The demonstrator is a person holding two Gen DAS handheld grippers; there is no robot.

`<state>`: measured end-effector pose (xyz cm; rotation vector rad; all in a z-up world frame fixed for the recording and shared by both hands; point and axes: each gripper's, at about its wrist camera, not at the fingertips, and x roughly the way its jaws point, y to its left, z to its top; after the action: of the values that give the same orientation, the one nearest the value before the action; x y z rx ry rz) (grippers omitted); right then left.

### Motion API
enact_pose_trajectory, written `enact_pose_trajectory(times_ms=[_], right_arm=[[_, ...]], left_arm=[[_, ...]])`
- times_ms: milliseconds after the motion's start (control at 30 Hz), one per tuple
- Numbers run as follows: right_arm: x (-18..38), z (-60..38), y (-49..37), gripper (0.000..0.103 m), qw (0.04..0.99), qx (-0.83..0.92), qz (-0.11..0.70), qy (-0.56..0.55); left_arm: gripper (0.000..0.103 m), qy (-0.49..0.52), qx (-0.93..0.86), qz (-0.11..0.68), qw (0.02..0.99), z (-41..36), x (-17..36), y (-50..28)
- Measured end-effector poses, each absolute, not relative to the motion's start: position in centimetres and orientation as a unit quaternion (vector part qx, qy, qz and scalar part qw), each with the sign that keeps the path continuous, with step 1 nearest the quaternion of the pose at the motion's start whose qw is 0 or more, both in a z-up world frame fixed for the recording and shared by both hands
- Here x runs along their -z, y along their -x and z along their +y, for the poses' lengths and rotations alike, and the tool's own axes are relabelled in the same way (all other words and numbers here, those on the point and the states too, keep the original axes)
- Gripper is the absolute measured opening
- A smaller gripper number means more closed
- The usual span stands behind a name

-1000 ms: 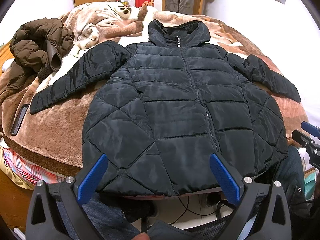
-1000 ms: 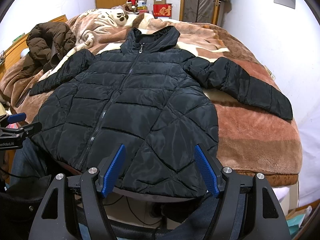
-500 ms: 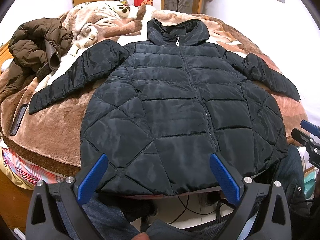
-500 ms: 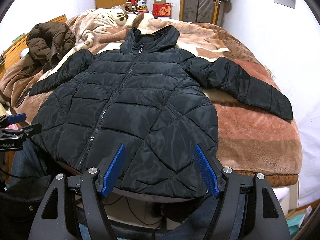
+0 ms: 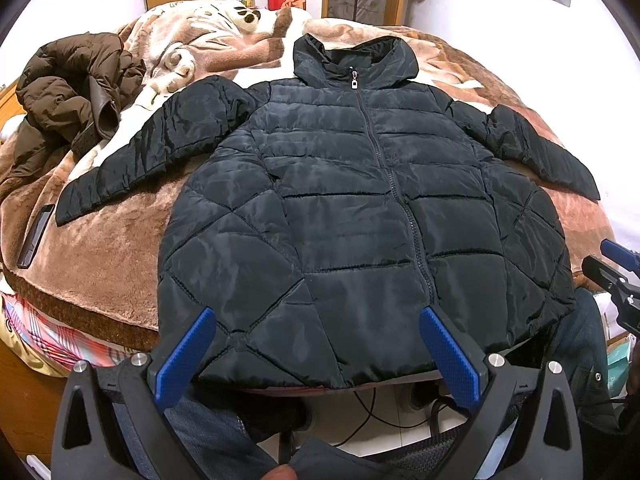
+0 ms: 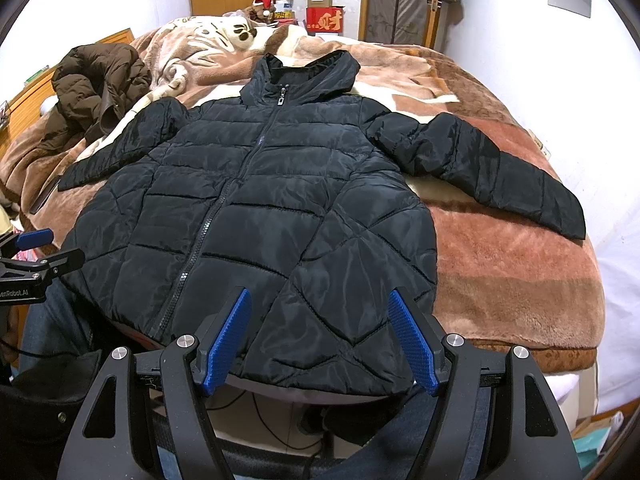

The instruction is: Fold large clothes

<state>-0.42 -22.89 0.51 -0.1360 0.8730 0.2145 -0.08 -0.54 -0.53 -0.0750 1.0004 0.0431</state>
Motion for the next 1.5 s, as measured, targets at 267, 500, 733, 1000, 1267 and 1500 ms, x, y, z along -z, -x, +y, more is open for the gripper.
enact_pose_trajectory(times_ms=[267, 500, 733, 1000, 1267, 1500], right_arm=[[-0.2, -22.8, 0.4, 0.071, 0.898, -0.104, 0.422, 0.066], [-0.2, -22.8, 0.3, 0.071, 0.898, -0.104, 0.423, 0.066], [0.1, -22.8, 0.1, 0.071, 0.897, -0.105, 0.424, 0.067], [0.2, -22.0, -1.2, 0.071, 0.893, -0.116, 0.428, 0.072], [-0.6, -20.0, -4.8, 0.071, 0.894, -0.143, 0.419, 0.07], [-0.1, -17.3, -9.8, 0.076, 0.883, -0.17, 0.43, 0.083]], left_arm=[[0.103, 0.035, -0.02, 0.479, 0.877, -0.5, 0.5, 0.1], [0.103, 0.035, -0.019, 0.481, 0.876, -0.5, 0.7, 0.1], [0.103, 0.036, -0.019, 0.485, 0.874, -0.4, 1.2, 0.1], [0.103, 0.043, -0.024, 0.484, 0.874, 0.5, 1.6, -1.1], [0.103, 0.073, -0.05, 0.479, 0.873, 5.0, 2.5, -4.7], [0.103, 0.121, -0.109, 0.47, 0.867, 12.8, 3.9, -8.6]])
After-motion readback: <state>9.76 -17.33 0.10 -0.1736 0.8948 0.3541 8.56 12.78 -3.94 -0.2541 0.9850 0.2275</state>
